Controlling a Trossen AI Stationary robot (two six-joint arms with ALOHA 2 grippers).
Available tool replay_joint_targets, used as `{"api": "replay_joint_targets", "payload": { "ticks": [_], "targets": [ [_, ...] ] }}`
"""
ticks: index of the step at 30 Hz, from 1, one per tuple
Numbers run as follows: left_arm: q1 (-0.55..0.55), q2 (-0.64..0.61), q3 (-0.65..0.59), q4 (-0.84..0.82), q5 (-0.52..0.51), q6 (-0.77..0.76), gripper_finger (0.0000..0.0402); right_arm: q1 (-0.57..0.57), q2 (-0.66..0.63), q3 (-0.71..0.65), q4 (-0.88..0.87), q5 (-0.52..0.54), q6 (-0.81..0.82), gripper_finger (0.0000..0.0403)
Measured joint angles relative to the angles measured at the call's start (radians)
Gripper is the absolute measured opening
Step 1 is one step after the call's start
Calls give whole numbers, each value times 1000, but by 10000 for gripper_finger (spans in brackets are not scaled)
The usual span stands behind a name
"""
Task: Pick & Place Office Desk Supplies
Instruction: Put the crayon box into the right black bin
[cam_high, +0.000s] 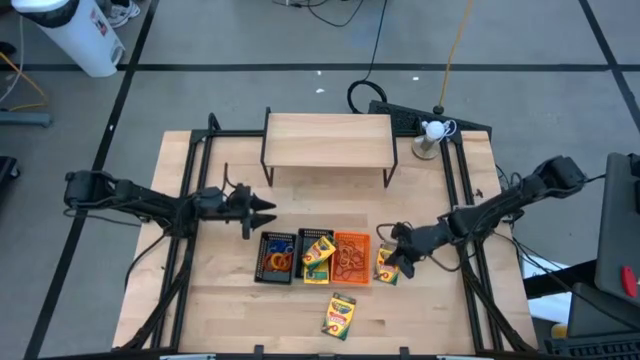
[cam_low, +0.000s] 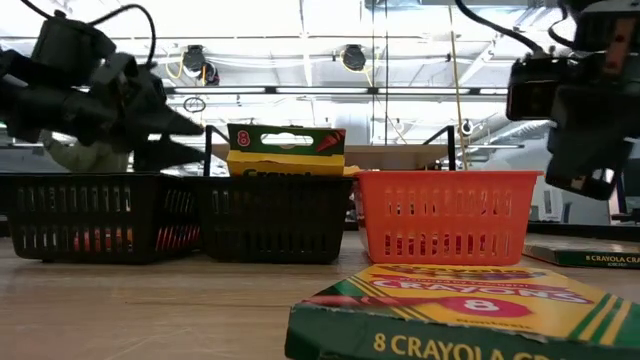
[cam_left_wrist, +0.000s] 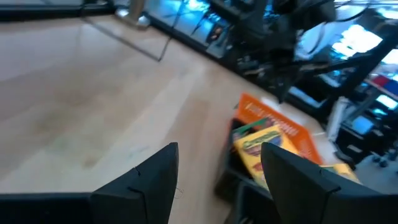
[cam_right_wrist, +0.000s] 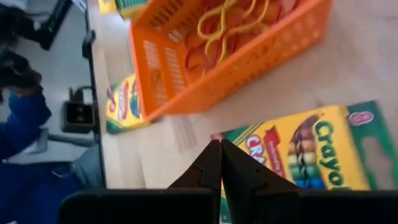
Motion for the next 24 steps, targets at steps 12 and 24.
{"api": "replay_joint_targets", "payload": {
  "ticks": [12, 24],
  "targets": [
    [-26, 0, 0, 34, -73, 79, 230, 28, 160, 0, 46, 163, -79, 0],
    [-26, 0, 0, 35, -74, 91, 230, -70, 131, 0, -7, 20, -149, 0]
  ]
}}
